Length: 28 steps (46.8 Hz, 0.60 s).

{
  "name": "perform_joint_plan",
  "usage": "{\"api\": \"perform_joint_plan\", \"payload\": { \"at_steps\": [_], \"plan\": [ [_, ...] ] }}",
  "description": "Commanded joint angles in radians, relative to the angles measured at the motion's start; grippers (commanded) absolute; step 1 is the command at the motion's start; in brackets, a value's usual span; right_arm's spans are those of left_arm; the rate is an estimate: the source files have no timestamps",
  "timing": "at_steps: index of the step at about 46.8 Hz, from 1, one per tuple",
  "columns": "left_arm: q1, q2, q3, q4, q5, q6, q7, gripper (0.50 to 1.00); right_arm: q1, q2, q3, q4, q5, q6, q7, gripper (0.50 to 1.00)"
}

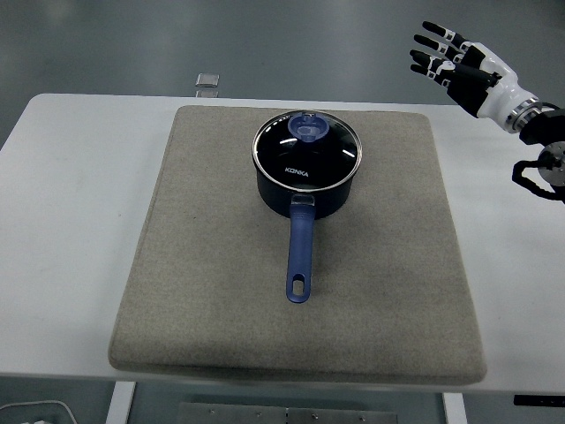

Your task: Lift the pot lid and place it to the right of the pot.

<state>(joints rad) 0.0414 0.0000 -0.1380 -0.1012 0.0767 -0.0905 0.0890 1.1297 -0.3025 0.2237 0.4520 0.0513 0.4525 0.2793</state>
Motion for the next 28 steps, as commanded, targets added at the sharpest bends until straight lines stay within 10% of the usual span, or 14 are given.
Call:
{"api": "perform_joint_plan", "payload": {
  "at_steps": [1,28],
  "plan": [
    [0.000,0.000,0.000,0.000,0.000,0.000,0.000,1.000,0.018,0.002,-0.003,0.002,-0.039,0.002,0.000,0.897],
    [0.000,0.000,0.000,0.000,0.000,0.000,0.000,1.000,0.168,0.003,-0.014,0.102,-0.536,0.031,0.001,0.897]
  ]
}}
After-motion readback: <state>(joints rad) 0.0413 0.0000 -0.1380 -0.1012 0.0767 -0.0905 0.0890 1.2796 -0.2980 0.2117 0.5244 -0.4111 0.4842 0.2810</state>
